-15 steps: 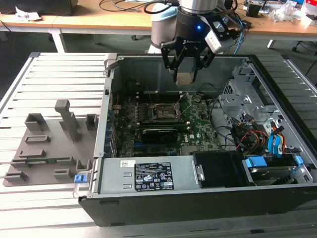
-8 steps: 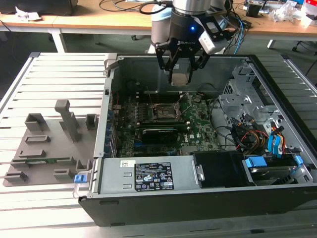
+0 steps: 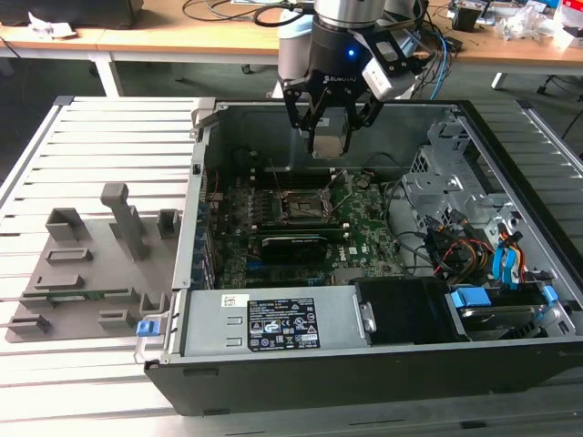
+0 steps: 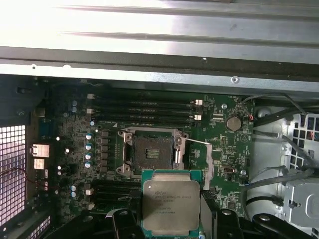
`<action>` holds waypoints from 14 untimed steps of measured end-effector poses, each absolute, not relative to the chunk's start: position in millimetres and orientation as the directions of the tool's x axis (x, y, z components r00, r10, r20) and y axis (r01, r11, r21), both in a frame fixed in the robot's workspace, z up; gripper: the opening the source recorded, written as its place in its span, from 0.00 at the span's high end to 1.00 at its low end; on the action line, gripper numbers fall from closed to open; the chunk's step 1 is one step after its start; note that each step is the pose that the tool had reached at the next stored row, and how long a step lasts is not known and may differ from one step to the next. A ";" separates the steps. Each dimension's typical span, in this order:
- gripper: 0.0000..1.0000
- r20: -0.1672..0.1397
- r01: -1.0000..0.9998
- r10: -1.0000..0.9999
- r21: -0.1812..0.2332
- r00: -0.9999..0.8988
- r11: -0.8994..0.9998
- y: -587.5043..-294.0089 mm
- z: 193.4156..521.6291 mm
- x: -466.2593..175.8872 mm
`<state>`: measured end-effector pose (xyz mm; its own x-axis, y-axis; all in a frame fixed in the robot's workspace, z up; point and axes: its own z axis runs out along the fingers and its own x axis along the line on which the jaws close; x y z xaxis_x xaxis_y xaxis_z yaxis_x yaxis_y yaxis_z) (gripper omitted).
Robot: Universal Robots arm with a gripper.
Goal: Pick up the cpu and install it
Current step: 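Pick up the cpu and move it towards the insertion slot, then place the cpu into insertion slot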
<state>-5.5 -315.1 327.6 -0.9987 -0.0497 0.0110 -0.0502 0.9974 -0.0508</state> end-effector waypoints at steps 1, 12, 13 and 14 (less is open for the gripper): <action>0.45 0.011 -0.050 -0.050 -0.051 -0.999 0.997 -315.1 327.5 -5.5; 0.45 0.011 -0.025 -0.024 -0.051 -1.000 0.998 -315.1 327.3 -5.5; 0.45 0.011 -0.013 -0.013 -0.051 -1.000 0.999 -315.1 327.3 -5.5; 0.45 0.011 -0.005 -0.005 -0.051 -1.000 0.999 -315.1 327.3 -5.5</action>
